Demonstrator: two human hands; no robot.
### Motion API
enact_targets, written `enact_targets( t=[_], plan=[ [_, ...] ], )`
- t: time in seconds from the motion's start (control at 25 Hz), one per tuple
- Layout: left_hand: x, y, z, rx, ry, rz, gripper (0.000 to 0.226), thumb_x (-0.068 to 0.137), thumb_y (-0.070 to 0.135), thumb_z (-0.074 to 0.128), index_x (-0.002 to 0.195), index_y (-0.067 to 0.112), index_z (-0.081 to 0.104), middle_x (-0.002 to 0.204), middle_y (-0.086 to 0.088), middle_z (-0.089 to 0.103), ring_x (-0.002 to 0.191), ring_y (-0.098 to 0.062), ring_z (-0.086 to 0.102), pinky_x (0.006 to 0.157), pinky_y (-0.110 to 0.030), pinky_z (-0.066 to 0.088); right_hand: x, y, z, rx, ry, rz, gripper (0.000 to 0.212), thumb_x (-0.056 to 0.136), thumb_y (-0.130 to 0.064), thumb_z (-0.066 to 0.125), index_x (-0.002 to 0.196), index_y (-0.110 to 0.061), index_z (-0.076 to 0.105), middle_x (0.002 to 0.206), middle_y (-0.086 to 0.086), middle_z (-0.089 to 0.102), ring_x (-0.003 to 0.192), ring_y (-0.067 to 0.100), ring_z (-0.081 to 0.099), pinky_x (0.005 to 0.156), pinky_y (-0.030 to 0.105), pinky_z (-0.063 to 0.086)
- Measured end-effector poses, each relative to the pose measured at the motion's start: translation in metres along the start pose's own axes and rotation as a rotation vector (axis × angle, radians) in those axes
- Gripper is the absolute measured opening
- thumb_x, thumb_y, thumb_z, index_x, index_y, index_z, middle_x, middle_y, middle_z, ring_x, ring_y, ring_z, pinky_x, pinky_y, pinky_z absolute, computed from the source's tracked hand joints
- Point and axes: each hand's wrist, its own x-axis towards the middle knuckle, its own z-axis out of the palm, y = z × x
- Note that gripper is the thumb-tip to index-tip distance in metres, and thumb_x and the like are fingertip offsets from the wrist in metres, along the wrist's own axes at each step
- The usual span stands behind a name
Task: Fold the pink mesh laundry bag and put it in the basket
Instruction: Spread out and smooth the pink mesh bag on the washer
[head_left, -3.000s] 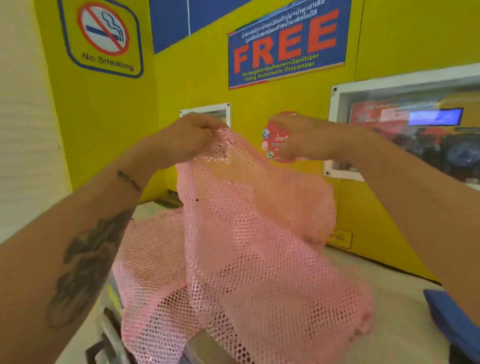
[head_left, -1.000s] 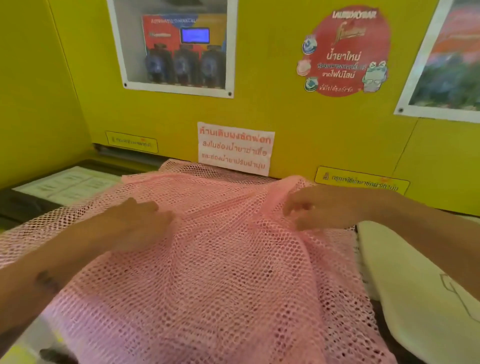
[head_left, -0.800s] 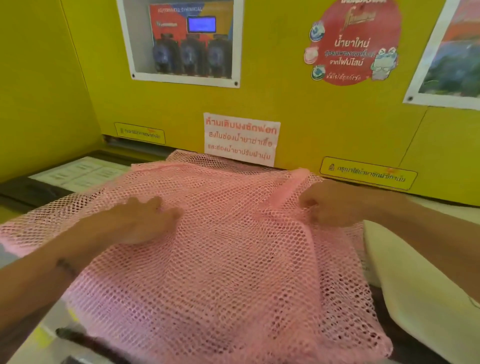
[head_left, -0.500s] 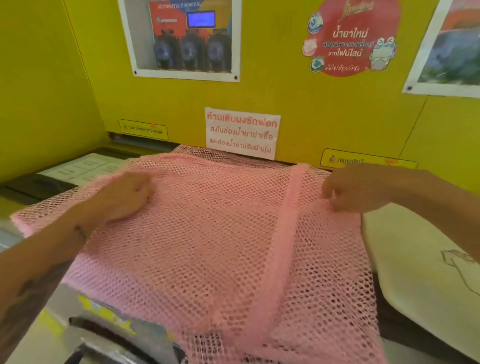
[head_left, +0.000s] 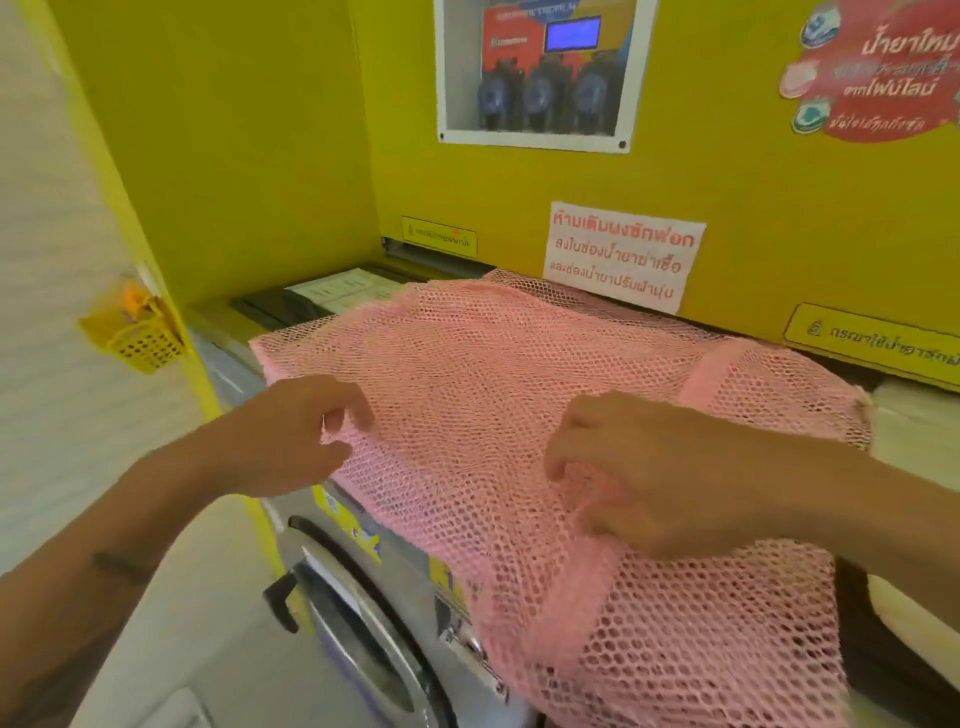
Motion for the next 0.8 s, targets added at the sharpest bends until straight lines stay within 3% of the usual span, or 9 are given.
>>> enact_targets(
  t=[0.08, 0.16, 0.24, 0.32, 0.4, 0.56, 0.6, 0.68, 0.8],
  plan=[
    [-0.01, -0.02, 0.016, -0.03, 0.209, -0.373, 0.027, 0.088, 0.031, 0.064, 0.113, 0.034, 0.056, 0.081, 0.003, 0.056, 0.074, -0.014, 0.055, 0.07, -0.031, 0.045, 0.01, 0.003, 0.009, 0.019, 0.014, -0.019, 0.015, 0.09, -0.046, 0.058, 0.092, -0.031, 0.059, 0.096, -0.018, 0.052, 0.09, 0.003, 0.051, 0.083, 0.038, 0.051],
    [-0.014, -0.033, 0.03, -0.424, 0.263, -0.673, 0.048, 0.091, 0.039, 0.062, 0.134, 0.031, 0.043, 0.086, -0.006, 0.06, 0.077, -0.026, 0.061, 0.077, -0.038, 0.052, 0.02, 0.004, 0.015, 0.08, 0.158, -0.04, 0.012, 0.089, -0.037, 0.057, 0.079, -0.031, 0.056, 0.083, -0.017, 0.055, 0.078, 0.001, 0.052, 0.073, 0.036, 0.052],
    [-0.011, -0.034, 0.037, -0.918, 0.322, -0.762, 0.056, 0.091, 0.038, 0.063, 0.141, 0.037, 0.037, 0.099, -0.008, 0.065, 0.081, -0.027, 0.065, 0.071, -0.039, 0.055, 0.027, 0.003, 0.014, 0.143, 0.285, -0.027, 0.011, 0.088, -0.036, 0.054, 0.078, -0.037, 0.053, 0.078, -0.018, 0.056, 0.073, 0.0, 0.053, 0.065, 0.029, 0.049],
    [-0.001, -0.033, 0.037, -1.108, 0.407, -0.778, 0.059, 0.091, 0.033, 0.065, 0.142, 0.04, 0.037, 0.117, -0.004, 0.062, 0.094, -0.028, 0.063, 0.069, -0.039, 0.054, 0.031, 0.001, -0.002, 0.134, 0.072, 0.024, 0.011, 0.084, -0.05, 0.053, 0.08, -0.041, 0.056, 0.078, -0.017, 0.061, 0.073, 0.003, 0.058, 0.061, 0.027, 0.048],
    [0.012, -0.032, 0.034, -1.146, 0.458, -0.813, 0.065, 0.09, 0.027, 0.064, 0.145, 0.041, 0.031, 0.125, 0.0, 0.049, 0.105, -0.029, 0.05, 0.076, -0.044, 0.047, 0.042, -0.002, -0.024, 0.102, -0.171, 0.052, 0.022, 0.075, -0.066, 0.053, 0.081, -0.046, 0.062, 0.084, -0.023, 0.066, 0.078, 0.001, 0.062, 0.065, 0.025, 0.048],
    [0.029, -0.046, 0.031, -1.01, 0.588, -0.845, 0.067, 0.084, 0.014, 0.061, 0.143, 0.033, 0.035, 0.126, -0.01, 0.057, 0.105, -0.032, 0.059, 0.085, -0.048, 0.053, 0.108, -0.014, -0.053, 0.183, 0.138, 0.077, 0.011, 0.089, -0.043, 0.061, 0.1, -0.04, 0.061, 0.104, -0.015, 0.064, 0.088, 0.003, 0.06, 0.076, 0.031, 0.052],
    [0.031, -0.051, 0.03, -0.922, 0.659, -0.853, 0.061, 0.082, 0.014, 0.06, 0.139, 0.029, 0.042, 0.113, -0.008, 0.063, 0.095, -0.028, 0.064, 0.076, -0.042, 0.056, 0.13, -0.02, -0.052, 0.18, 0.17, 0.083, 0.017, 0.09, -0.035, 0.061, 0.108, -0.038, 0.059, 0.112, -0.01, 0.062, 0.094, 0.008, 0.06, 0.083, 0.036, 0.053],
    [0.036, -0.061, 0.029, -0.797, 0.742, -0.863, 0.044, 0.082, 0.016, 0.058, 0.125, 0.024, 0.055, 0.086, 0.003, 0.063, 0.072, -0.015, 0.062, 0.053, -0.027, 0.046, 0.177, -0.033, -0.045, 0.132, 0.176, 0.092, 0.035, 0.089, -0.022, 0.061, 0.122, -0.033, 0.056, 0.127, -0.003, 0.057, 0.111, 0.017, 0.056, 0.094, 0.042, 0.049],
    [0.043, -0.083, 0.025, -0.652, 0.792, -0.832, 0.021, 0.084, 0.016, 0.056, 0.103, 0.016, 0.067, 0.084, -0.001, 0.066, 0.069, -0.017, 0.06, 0.055, -0.025, 0.04, 0.252, -0.043, -0.038, -0.028, 0.223, 0.088, 0.053, 0.085, -0.015, 0.063, 0.135, -0.026, 0.05, 0.136, 0.002, 0.051, 0.123, 0.025, 0.047, 0.096, 0.044, 0.046]
  ],
)
